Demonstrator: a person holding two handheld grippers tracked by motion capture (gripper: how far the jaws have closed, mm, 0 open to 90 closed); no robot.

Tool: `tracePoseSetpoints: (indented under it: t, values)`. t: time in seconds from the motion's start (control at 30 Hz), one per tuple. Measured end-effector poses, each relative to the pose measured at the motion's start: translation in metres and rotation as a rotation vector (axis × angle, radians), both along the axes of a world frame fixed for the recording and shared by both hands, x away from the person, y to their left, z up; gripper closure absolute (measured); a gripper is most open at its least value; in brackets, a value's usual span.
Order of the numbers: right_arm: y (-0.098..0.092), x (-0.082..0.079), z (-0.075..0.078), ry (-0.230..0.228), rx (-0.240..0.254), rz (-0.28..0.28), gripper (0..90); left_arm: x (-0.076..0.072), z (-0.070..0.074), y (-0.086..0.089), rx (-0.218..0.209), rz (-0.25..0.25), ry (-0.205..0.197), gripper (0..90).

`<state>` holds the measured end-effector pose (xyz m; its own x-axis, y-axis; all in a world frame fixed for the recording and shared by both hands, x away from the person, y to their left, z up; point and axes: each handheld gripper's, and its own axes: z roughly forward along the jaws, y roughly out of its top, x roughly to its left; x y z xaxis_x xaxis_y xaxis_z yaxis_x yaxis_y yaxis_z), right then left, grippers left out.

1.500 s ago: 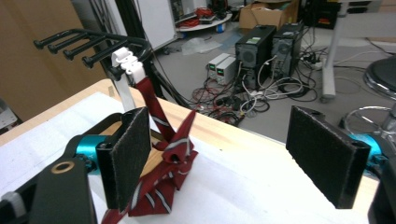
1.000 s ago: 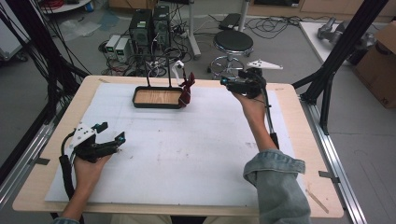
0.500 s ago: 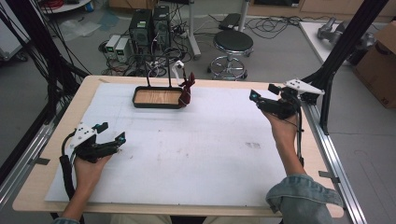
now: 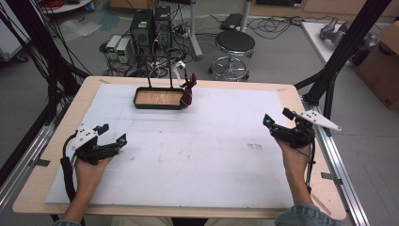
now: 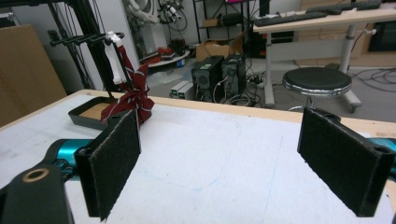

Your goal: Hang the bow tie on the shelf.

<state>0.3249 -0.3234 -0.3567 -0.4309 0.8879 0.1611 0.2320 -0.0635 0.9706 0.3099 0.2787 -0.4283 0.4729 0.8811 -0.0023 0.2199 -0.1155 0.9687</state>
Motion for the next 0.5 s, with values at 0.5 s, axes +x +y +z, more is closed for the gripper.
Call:
tracePoseSetpoints:
  t: [0.5]
  values:
    - [0.010,-0.042,-0.060,0.030,-0.041,-0.012,12.3,-0.001,-0.001,-0.001,0.006,0.006,0.003,19.1]
